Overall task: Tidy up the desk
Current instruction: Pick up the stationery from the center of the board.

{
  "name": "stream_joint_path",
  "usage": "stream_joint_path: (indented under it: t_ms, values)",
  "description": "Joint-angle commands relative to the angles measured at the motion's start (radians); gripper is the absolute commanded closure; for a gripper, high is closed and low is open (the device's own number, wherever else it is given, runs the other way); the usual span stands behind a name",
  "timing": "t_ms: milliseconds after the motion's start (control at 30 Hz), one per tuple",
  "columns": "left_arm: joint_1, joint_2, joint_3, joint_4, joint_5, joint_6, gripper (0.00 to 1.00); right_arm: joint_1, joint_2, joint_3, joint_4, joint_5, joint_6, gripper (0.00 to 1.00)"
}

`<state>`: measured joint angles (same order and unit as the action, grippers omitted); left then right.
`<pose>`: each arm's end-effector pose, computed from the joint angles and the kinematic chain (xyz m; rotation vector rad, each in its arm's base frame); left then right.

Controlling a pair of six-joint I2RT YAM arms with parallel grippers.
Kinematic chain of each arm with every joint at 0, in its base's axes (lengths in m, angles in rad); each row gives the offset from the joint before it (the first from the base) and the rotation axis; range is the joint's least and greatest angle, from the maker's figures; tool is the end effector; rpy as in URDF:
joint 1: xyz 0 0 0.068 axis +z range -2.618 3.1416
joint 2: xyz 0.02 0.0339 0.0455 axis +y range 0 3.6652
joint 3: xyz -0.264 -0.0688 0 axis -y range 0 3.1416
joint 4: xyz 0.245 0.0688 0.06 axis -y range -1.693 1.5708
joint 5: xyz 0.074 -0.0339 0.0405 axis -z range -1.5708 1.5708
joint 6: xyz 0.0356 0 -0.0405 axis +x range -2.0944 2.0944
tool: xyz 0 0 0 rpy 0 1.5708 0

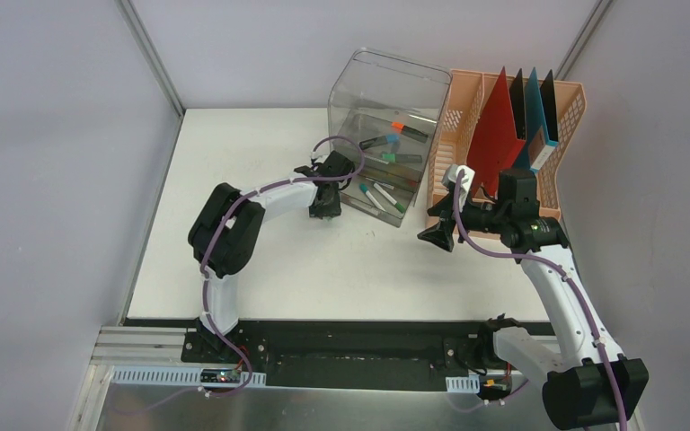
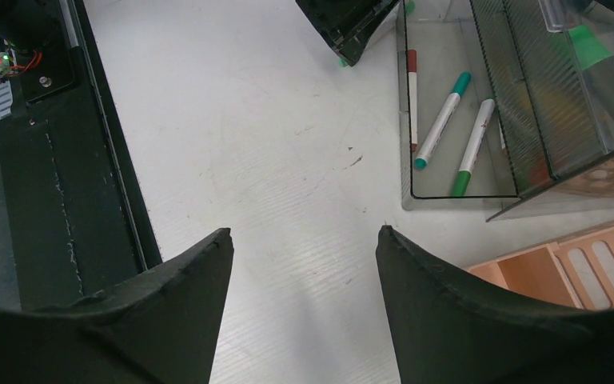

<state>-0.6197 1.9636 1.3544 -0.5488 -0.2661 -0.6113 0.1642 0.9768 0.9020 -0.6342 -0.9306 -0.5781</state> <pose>0.3309 -0.2246 0.1672 -0.0632 2.6543 -0.0308 0.1861 0.0598 0.3118 -1.1605 1.7036 0.7972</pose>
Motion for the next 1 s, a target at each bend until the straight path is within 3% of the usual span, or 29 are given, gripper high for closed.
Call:
stream_joint_path:
  t_ms: [0, 233, 567, 967]
  values:
    - [0.017, 0.011, 0.023, 0.0, -0.027, 0.003, 0.66, -0.009, -0.024, -0.003, 0.008, -0.042, -0.017, 0.31]
    - [0.027, 0.009, -0.003, 0.0, -0.033, -0.003, 0.72, -0.011, -0.024, -0.003, 0.008, -0.045, -0.016, 0.31]
    - [0.031, -0.033, -0.053, 0.007, -0.041, -0.002, 0.99, -0.015, -0.027, -0.003, 0.008, -0.049, -0.016, 0.31]
    - [0.031, -0.266, -0.235, 0.048, -0.085, -0.028, 1.0, -0.021, -0.029, -0.003, 0.007, -0.052, -0.014, 0.31]
